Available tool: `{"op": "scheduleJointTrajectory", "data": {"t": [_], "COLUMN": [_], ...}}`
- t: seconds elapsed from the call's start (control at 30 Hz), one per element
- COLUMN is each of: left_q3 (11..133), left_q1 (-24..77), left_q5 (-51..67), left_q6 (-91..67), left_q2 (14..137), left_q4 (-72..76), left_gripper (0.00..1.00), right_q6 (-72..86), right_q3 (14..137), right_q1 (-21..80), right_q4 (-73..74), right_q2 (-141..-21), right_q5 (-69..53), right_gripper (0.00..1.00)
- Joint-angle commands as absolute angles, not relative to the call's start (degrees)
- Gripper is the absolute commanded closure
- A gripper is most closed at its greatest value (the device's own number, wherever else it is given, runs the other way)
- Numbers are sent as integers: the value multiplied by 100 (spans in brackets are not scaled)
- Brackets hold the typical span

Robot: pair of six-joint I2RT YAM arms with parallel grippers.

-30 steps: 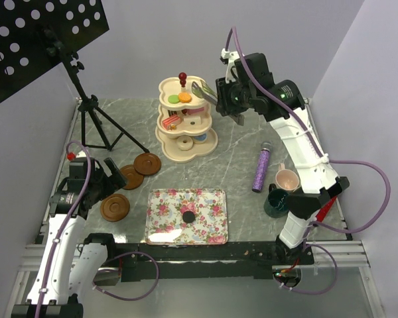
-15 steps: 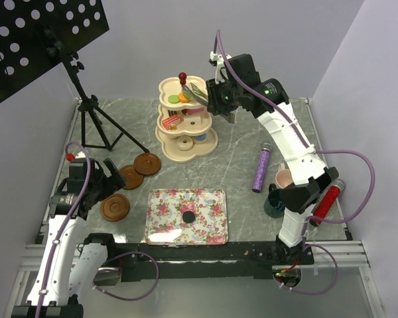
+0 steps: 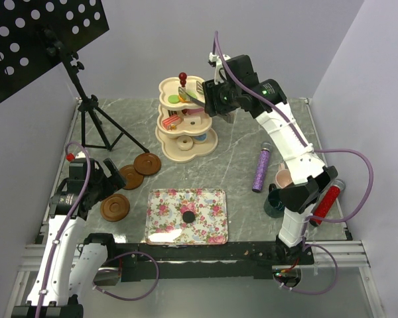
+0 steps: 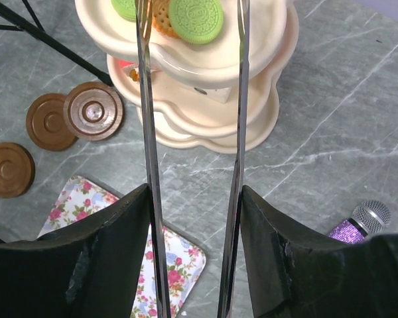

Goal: Serve the afternoon tea

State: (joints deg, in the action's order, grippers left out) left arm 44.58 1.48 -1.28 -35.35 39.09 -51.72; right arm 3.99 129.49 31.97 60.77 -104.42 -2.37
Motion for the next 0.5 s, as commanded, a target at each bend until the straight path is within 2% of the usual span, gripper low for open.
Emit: {"op": "scheduleJointTrajectory", "data": {"t": [0.0, 0.47], "left_q3": [4509, 4500], "left_q1": [132, 132], "left_q5": [-53, 44], "left_q6": [-3516, -3445], "left_q2": [3841, 3771], "left_q4": [-5071, -5010], "left_gripper": [0, 0], "right_q6": [457, 624], "right_q3": [12999, 12693], "right_q1": [3164, 3331], "right_q4": [5845, 5634], "right_q2": [-10283, -9221], "right_q5": [-149, -141], "right_gripper": [40, 45]}}
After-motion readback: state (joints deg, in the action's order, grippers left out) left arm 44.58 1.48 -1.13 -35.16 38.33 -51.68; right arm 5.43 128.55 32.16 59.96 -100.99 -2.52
